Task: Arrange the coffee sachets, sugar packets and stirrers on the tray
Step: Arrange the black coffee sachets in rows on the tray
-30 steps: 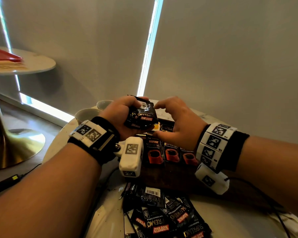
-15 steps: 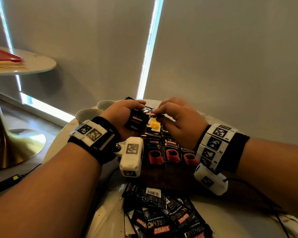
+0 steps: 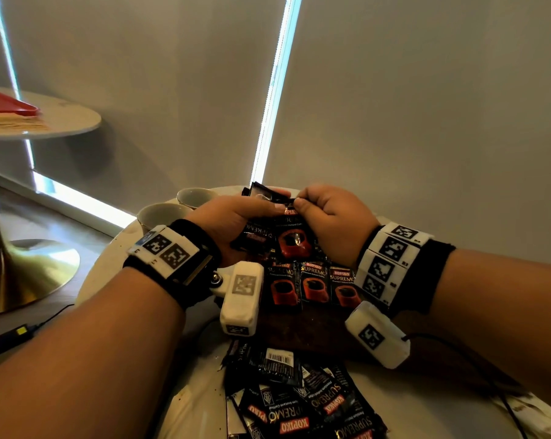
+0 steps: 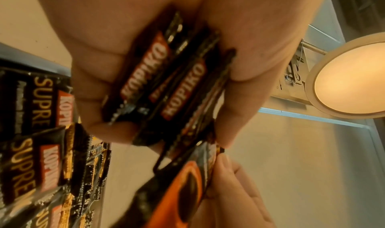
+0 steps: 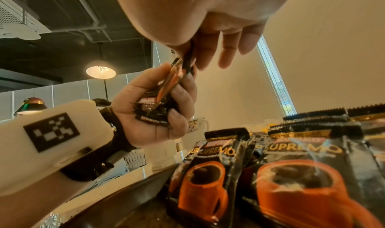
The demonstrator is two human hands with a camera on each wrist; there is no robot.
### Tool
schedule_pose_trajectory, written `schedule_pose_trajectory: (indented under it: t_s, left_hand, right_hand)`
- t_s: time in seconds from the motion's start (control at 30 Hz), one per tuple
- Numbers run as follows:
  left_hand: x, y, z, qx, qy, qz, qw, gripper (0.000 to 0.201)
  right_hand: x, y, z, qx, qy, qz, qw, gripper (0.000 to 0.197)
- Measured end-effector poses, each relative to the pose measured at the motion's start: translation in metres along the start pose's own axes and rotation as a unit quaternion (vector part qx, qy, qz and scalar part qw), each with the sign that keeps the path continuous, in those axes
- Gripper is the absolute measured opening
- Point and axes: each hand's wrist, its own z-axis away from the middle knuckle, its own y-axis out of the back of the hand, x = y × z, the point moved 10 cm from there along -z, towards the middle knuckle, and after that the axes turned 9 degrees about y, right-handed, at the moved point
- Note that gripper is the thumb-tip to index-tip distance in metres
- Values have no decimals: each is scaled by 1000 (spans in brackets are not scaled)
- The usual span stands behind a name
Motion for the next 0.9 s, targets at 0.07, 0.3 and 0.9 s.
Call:
schedule_pose_trajectory:
  t_s: [0.07, 0.3, 0.9]
  left_hand:
    - [2, 1, 1, 10, -15, 0, 1000, 45]
    - [4, 8, 8, 53, -15, -1, 998, 31]
    - [35, 34, 16, 41, -120, 167, 978, 41]
  right_hand:
    - [-1, -1, 0, -5, -6, 10, 1000, 17]
    - [-34, -4, 14, -94, 149, 109, 978, 59]
    - [-18, -39, 19, -210, 76, 193, 956, 54]
